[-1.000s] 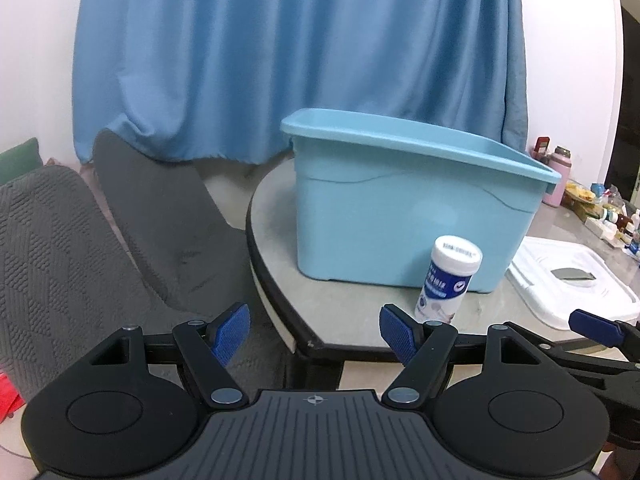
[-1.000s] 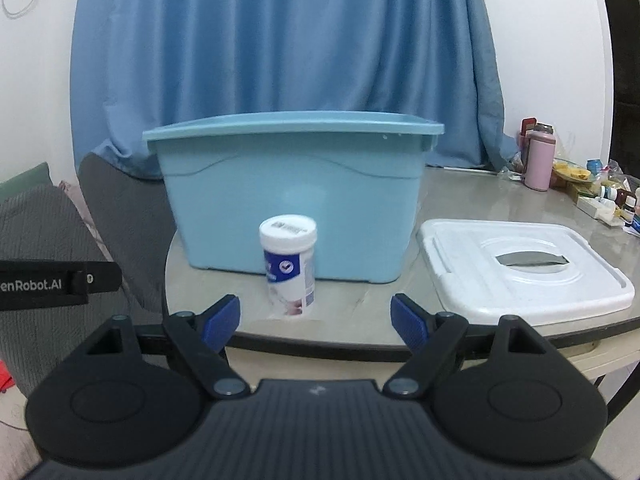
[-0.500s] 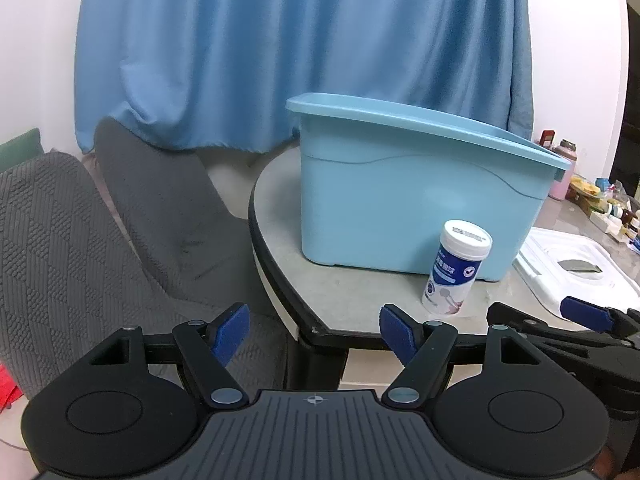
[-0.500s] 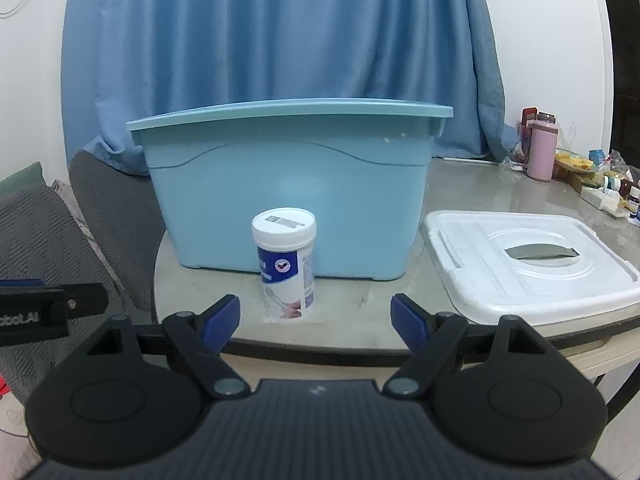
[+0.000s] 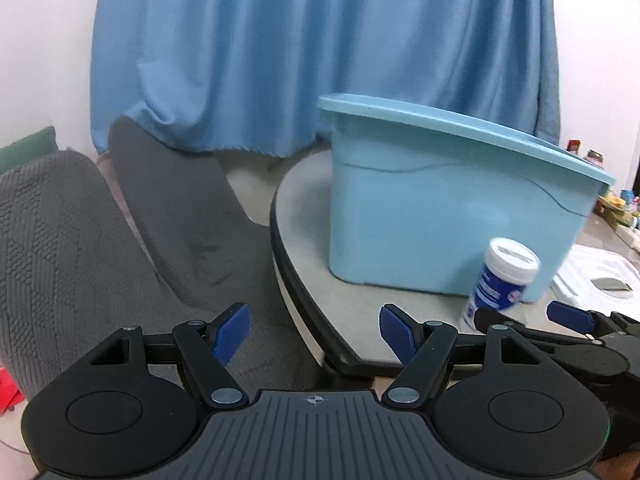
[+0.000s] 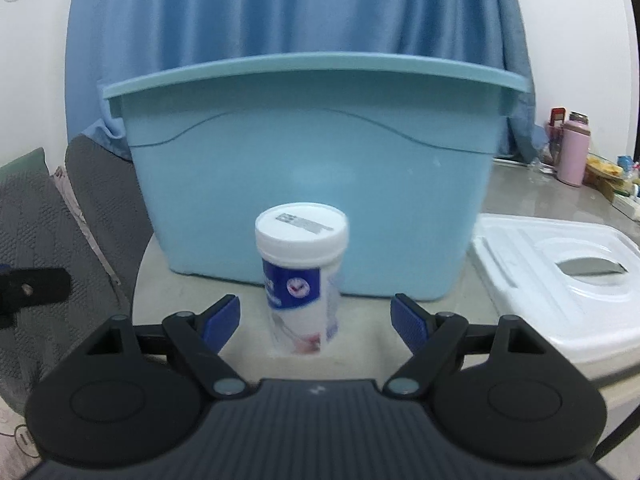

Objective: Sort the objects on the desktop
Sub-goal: 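Close the right tool around the white-and-blue jar, then lift the jar over the blue tub and open the right tool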

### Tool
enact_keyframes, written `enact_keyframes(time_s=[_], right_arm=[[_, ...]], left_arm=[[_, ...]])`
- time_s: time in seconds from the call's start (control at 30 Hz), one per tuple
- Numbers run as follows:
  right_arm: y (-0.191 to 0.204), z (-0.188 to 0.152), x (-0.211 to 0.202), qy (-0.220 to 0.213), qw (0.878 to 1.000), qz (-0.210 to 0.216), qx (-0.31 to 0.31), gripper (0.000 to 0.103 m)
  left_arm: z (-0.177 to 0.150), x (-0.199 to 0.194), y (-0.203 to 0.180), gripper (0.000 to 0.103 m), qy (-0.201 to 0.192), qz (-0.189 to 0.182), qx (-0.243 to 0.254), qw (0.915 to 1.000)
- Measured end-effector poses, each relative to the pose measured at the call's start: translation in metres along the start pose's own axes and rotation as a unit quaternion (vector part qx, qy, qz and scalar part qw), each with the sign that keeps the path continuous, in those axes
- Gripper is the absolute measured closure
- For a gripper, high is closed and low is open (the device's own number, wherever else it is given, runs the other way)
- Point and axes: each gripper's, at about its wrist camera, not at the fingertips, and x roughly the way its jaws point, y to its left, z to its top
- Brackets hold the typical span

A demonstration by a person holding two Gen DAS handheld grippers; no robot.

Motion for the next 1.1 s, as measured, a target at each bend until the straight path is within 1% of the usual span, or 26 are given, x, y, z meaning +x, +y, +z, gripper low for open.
enact_keyframes(time_s=[0.17, 0.2, 0.23, 0.27, 0.37, 0.47, 0.63, 0.9, 1.0, 1.1], right_arm=[[0.006, 0.006, 0.021, 0.0, 1.0, 0.006, -0.005, 0.021], [0.006, 0.007, 0.024, 0.0, 1.0, 0.006, -0.005, 0.026], [0.007, 0.007, 0.027, 0.002, 1.0, 0.006, -0.004, 0.048], [0.007, 0.008, 0.029, 0.004, 1.0, 0.004, -0.005, 0.058], [0.006, 0.011, 0.03, 0.011, 1.0, 0.004, -0.004, 0.058], [0.003, 0.014, 0.021, 0.011, 1.0, 0.005, 0.0, 0.058], [0.004, 0.021, -0.014, -0.004, 1.0, 0.001, -0.007, 0.058], [0.0, 0.031, -0.081, -0.028, 1.0, 0.003, -0.013, 0.058], [-0.003, 0.04, -0.101, -0.029, 1.0, 0.003, -0.007, 0.058], [-0.005, 0.054, -0.116, -0.035, 0.999, -0.004, -0.012, 0.058]], left_arm=[[0.007, 0.008, 0.007, 0.029, -0.01, 0.013, -0.008, 0.9998], [0.009, 0.009, 0.007, 0.029, -0.011, 0.014, -0.008, 0.9998], [0.01, 0.011, 0.007, 0.029, -0.012, 0.015, -0.009, 0.9998], [0.011, 0.012, 0.007, 0.029, -0.013, 0.016, -0.009, 0.9998], [0.016, 0.012, 0.005, 0.029, -0.014, 0.014, -0.01, 0.9998], [0.021, 0.009, 0.004, 0.029, -0.016, 0.01, -0.009, 0.9998], [0.029, -0.005, -0.002, 0.029, -0.019, 0.003, -0.006, 0.9998], [0.033, -0.048, -0.008, 0.029, -0.017, -0.009, 0.008, 0.9998], [0.033, -0.063, -0.011, 0.029, -0.014, -0.008, 0.018, 0.9997], [0.035, -0.077, -0.011, 0.029, -0.011, -0.018, 0.01, 0.9997]])
